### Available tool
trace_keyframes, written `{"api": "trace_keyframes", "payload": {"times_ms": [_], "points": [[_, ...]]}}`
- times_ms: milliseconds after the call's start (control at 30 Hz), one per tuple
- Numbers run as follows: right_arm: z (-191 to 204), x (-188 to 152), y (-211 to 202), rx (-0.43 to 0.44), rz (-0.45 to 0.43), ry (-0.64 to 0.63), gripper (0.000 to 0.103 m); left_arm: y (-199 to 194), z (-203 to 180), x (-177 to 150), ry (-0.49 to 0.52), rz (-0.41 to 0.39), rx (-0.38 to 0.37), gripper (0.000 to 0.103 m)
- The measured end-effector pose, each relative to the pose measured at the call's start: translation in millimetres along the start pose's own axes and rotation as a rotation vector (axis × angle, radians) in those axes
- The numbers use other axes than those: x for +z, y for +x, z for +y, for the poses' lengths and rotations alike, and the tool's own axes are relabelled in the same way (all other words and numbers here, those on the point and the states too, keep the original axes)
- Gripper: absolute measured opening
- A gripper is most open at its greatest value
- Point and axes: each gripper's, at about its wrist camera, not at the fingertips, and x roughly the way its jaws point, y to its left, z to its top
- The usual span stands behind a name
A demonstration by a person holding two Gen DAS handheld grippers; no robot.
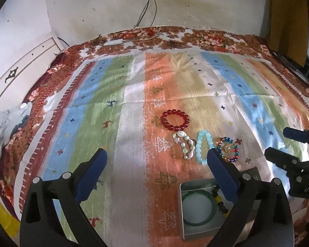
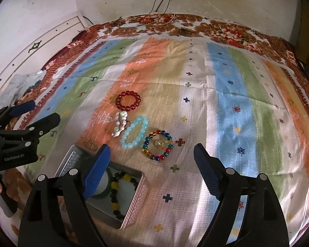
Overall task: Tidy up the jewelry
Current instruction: 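Move the left tool to the red bead bracelet and close on it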
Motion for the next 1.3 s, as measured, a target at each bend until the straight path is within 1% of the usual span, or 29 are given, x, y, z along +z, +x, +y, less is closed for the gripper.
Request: {"api": "trace_keyframes", "payload": {"times_ms": [200,267,400,500,633,767,1000,1067,1200,1300], "points": [[-5.6,9.0,9.9,-0.009,0.011,0.008,0.085,7.8,6.8,8.2,-0.006,0.000,0.012,0.097],[-7.3,12.6,12.4,-0.011,0.014,0.010,0.085,13.7,11.1,12.3,-0.016,0.011,0.015,0.097],[-12.0,21.4,18.0,-0.014,0.021,0.012,0.085,24.7,19.6,17.2,-0.053,0.043,-0.006,0.097],[-15.1,30.2,24.9,0.003,0.037,0.011,0.085,33.9,19.5,23.7,-0.037,0.048,0.017,0.097],[-18.5,40.6,36.2,-0.026,0.050,-0.003,0.085,44.4,17.3,34.2,-0.026,0.042,0.040,0.097],[-24.7,41.8,47.8,-0.027,0.085,0.005,0.085,54.1,18.1,39.9,-0.033,0.057,0.029,0.097],[-33.9,43.0,64.1,-0.053,0.132,0.002,0.085,73.5,23.6,51.4,-0.046,0.070,0.051,0.097],[-36.2,41.5,72.3,-0.050,0.164,-0.001,0.085,79.7,21.7,54.0,-0.041,0.078,0.052,0.097],[-34.3,38.3,85.1,-0.040,0.214,-0.038,0.085,93.4,18.2,58.4,-0.023,0.094,0.054,0.097],[-32.7,37.6,88.7,-0.038,0.224,-0.048,0.085,100.2,16.8,60.7,-0.023,0.103,0.051,0.097]]}}
